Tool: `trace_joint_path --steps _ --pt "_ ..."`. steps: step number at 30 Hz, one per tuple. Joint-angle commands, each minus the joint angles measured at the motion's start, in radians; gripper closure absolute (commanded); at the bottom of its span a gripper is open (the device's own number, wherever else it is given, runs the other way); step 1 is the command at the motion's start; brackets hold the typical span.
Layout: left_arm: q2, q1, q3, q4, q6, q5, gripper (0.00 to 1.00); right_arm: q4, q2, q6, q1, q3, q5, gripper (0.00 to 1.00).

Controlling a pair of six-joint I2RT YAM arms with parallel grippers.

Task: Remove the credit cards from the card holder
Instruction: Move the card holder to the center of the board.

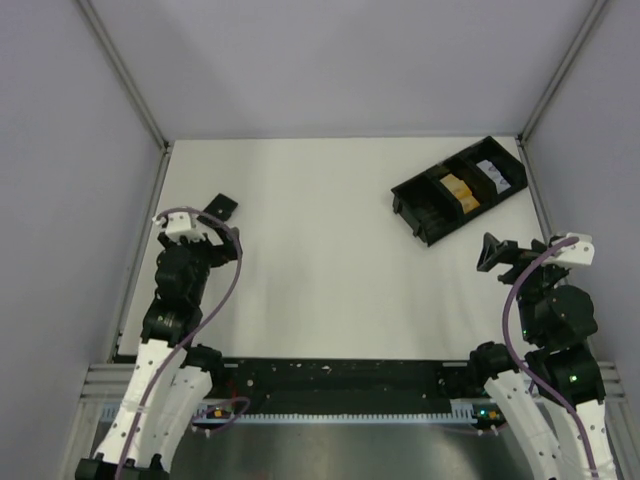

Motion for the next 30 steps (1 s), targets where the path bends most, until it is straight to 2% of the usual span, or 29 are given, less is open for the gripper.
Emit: trace_joint_path --steps 1,7,11,16,21,25,29,30 --pt "0.155 0.005 0.125 -0.061 -0.098 -0.061 0.01 0.049 -0.009 -0.008 0.013 -0.004 -0.046 0.01" --pt "0.482 0.006 0.296 -0.13 -0.203 -0.1 0.01 0.049 -0.012 0.006 0.013 -0.006 -0.086 0.01" --pt "0.657 0.064 0.338 -0.075 -0.285 -0.12 0.05 0.049 -0.015 0.009 0.013 -0.006 -0.109 0.01" --pt "0.82 0.251 0.303 0.095 -0.476 0.043 0.1 0.049 -0.015 0.012 0.013 -0.007 -0.117 0.01" --pt "0.926 0.35 0.237 0.353 -0.575 0.17 0.18 0.046 -0.015 0.012 0.012 -0.007 -0.118 0.01" --pt "1.058 0.402 0.278 0.417 -0.601 0.248 0.23 0.046 -0.015 0.009 0.013 -0.007 -0.124 0.01" --pt "1.203 0.457 0.333 0.445 -0.622 0.36 0.32 0.046 -0.015 0.009 0.012 -0.01 -0.124 0.01" --pt "1.231 0.466 0.338 0.462 -0.63 0.373 0.37 0.046 -0.015 0.007 0.013 -0.009 -0.123 0.01"
